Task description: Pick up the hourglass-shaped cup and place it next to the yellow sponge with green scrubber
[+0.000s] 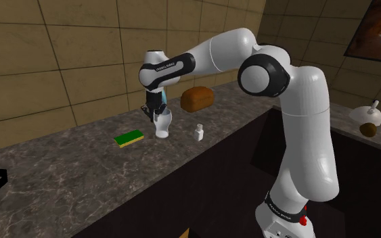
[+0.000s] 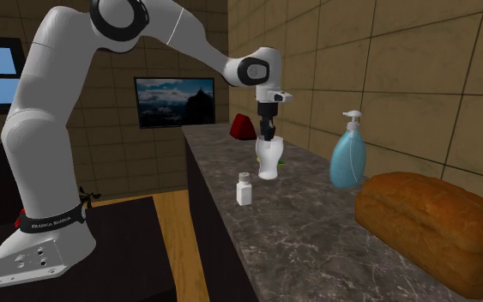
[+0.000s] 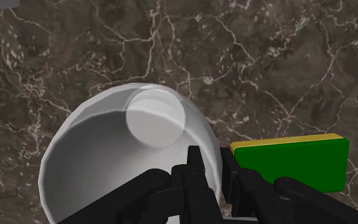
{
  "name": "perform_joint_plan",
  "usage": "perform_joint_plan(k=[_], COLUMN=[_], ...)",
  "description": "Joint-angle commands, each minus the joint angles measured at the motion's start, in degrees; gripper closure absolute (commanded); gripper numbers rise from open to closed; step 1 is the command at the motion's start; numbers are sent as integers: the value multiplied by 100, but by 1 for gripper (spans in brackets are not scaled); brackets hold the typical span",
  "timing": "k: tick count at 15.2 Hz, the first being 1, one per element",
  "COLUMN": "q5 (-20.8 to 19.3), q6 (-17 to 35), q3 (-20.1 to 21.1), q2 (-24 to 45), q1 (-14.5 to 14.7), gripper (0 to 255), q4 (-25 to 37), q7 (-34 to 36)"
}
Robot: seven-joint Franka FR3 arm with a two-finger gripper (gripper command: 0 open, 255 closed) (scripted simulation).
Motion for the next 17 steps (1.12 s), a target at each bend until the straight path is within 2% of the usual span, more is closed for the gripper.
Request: perform_joint_plan(k=[1,6,7,12,16,17], q5=[6,6,6,6,-80,-81], q6=[27,27,28,28,-596,-596], q3=[3,3,3,3,-39,-39], q2=[18,18,17,16,-211,-211], q1=[-1,-1,-1,0,1,1], gripper=[255,255,0,0,0,0], q4=[-3,-3,-4,-4,402,402], q7=[-1,-1,-1,-1,56,56])
